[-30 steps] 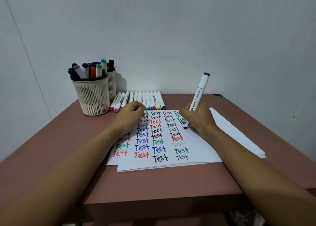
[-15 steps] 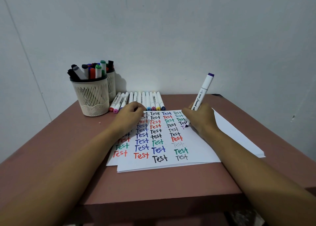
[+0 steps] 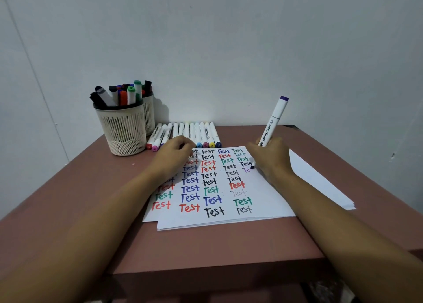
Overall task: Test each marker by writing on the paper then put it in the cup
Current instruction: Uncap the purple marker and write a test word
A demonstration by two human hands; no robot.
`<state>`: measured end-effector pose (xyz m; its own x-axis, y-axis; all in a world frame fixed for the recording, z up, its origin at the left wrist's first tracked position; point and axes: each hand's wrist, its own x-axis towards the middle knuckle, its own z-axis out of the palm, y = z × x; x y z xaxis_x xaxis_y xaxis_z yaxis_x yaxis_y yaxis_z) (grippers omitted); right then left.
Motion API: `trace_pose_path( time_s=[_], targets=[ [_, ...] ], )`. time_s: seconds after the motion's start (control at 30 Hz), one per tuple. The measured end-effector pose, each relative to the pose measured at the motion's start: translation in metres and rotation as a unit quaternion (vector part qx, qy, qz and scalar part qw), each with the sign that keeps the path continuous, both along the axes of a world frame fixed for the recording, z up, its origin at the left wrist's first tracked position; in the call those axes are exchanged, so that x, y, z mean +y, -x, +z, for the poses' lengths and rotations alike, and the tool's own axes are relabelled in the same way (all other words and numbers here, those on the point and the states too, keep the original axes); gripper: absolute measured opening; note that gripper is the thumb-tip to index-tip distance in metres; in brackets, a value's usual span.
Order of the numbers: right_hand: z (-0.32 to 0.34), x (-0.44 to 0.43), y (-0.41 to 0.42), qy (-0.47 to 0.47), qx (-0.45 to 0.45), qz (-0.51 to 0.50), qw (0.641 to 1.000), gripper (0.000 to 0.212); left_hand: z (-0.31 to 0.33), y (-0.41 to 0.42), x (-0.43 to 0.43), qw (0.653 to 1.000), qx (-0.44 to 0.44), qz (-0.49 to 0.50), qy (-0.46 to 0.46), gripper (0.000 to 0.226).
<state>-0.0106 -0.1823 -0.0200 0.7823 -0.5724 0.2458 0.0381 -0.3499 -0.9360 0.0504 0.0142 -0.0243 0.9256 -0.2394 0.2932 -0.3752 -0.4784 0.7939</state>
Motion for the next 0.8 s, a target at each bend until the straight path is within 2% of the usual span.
trace_pose_path(
  time_s=[0.4, 0.57, 0.8],
  targets=[
    [0.0005, 0.0009, -0.0002, 0.012, 0.015, 0.010, 1.000, 0.012, 0.0001, 0.0001, -0.0001, 1.000, 0.004, 0.000, 0.006, 0.018],
    [-0.0012, -0.0020, -0.0013, -0.013, 0.008, 0.009, 1.000, 0.018, 0.0012, 0.0009, -0.0004, 1.000, 0.001, 0.001, 0.000, 0.018],
    [-0.0026, -0.0028, -0.0010, 0.003, -0.010, -0.025, 1.000, 0.022, 0.0015, 0.0013, -0.0004, 1.000, -0.005, 0.003, -0.002, 0.019]
  ],
)
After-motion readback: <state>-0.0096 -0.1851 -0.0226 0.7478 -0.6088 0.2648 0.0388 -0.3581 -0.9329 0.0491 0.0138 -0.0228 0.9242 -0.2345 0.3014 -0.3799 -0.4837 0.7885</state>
